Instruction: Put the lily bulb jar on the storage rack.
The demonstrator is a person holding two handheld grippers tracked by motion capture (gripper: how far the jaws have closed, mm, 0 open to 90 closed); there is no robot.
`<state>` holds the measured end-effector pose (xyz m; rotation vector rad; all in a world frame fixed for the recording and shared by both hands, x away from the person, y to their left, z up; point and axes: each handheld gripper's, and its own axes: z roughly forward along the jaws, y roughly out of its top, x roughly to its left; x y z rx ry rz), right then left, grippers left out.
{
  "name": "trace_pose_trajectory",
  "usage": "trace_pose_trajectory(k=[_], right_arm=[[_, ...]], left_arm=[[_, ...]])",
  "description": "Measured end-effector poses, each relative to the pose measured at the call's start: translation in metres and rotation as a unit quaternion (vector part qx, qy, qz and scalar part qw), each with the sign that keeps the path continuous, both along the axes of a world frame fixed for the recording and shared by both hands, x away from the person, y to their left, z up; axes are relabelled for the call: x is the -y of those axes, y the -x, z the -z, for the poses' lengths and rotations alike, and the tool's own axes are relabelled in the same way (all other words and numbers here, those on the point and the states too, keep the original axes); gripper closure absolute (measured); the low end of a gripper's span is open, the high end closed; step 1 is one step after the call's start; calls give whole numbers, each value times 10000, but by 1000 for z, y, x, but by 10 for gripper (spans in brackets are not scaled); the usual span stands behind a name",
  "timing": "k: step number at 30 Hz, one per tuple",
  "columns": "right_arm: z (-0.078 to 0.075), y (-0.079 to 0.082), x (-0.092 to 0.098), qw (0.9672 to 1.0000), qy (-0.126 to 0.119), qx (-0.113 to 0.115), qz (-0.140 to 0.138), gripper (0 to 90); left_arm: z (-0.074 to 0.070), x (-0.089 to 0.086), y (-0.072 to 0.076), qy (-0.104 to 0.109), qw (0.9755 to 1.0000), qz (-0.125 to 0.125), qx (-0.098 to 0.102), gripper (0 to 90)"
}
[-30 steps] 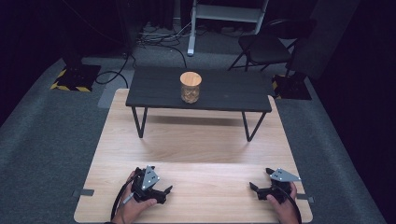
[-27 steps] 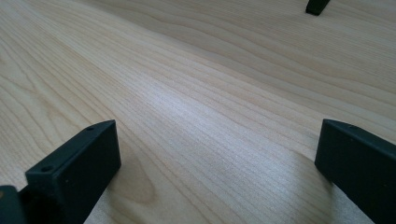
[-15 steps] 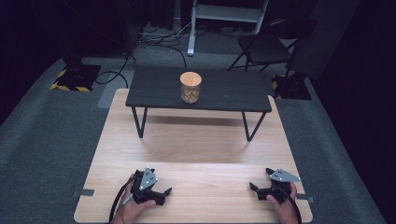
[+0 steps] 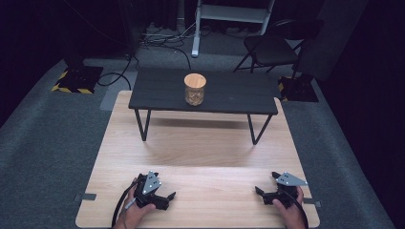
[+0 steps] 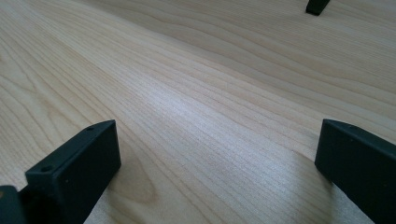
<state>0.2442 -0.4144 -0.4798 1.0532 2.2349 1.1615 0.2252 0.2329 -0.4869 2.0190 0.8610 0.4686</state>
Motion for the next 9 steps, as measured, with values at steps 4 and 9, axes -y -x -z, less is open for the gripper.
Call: trace_pose_trajectory(k=[4, 9], right_arm=[[0, 0, 0, 10000, -1, 0, 0, 0], [0, 0, 0, 10000, 0, -1, 0, 0]], left_arm=[[0, 0, 0, 5, 10000, 9, 0, 4], [0, 0, 0, 7, 10000, 12, 0, 4]])
